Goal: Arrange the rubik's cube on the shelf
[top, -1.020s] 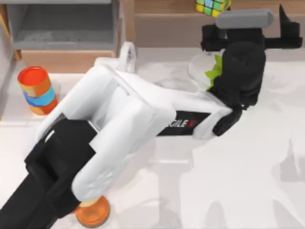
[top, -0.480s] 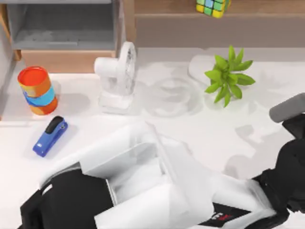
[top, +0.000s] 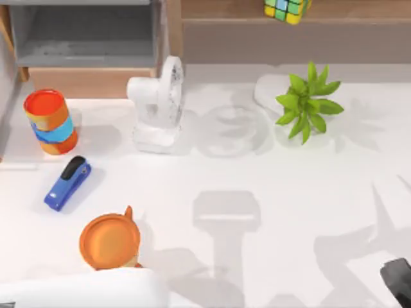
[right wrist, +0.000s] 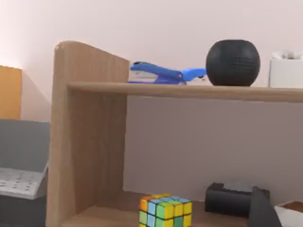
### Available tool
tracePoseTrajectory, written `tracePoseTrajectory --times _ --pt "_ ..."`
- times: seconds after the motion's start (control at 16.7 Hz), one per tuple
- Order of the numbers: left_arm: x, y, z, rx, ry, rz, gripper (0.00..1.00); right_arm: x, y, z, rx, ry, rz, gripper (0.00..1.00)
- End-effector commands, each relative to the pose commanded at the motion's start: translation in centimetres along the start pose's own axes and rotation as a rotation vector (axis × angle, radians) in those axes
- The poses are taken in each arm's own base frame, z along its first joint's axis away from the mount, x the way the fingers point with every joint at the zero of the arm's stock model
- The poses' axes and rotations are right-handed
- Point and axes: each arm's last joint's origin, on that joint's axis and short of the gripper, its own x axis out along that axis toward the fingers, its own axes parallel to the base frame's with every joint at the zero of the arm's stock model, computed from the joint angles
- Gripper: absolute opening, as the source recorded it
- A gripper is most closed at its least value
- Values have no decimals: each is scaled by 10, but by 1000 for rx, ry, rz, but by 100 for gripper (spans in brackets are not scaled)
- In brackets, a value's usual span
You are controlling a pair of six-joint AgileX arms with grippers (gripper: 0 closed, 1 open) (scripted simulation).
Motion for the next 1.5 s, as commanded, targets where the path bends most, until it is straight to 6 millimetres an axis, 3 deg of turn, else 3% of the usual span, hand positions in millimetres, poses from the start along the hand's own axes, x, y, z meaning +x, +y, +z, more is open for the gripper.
tracePoseTrajectory --times 0.12,0.3,0.42,0.54,0.66,0.84,0.96,1.14,1.2,1.32,1.5 --pt "-53 49 -91 -280 243 194 100 0 0 0 0 0 0 100" --pt "-174 99 -199 -663 524 603 100 0 0 0 0 0 0 100" --pt "-272 113 -243 -870 643 943 100 0 0 0 0 0 0 100" --pt "-373 114 -264 -1020 698 1322 100 0 0 0 0 0 0 100" --pt "-468 101 -263 -1096 686 1724 100 0 0 0 0 0 0 100" --pt "-590 65 -226 -1043 546 2323 100 0 0 0 0 0 0 100" --pt "-650 35 -186 -890 385 2678 100 0 0 0 0 0 0 100" --pt "-710 -11 -117 -509 93 3082 100 0 0 0 0 0 0 100" --pt "-723 -26 -93 337 12 -3069 100 0 0 0 0 0 0 100" --pt "-739 -52 -48 13 185 -2973 100 0 0 0 0 0 0 100" --pt "-746 -85 10 -401 373 -2826 100 0 0 0 0 0 0 100"
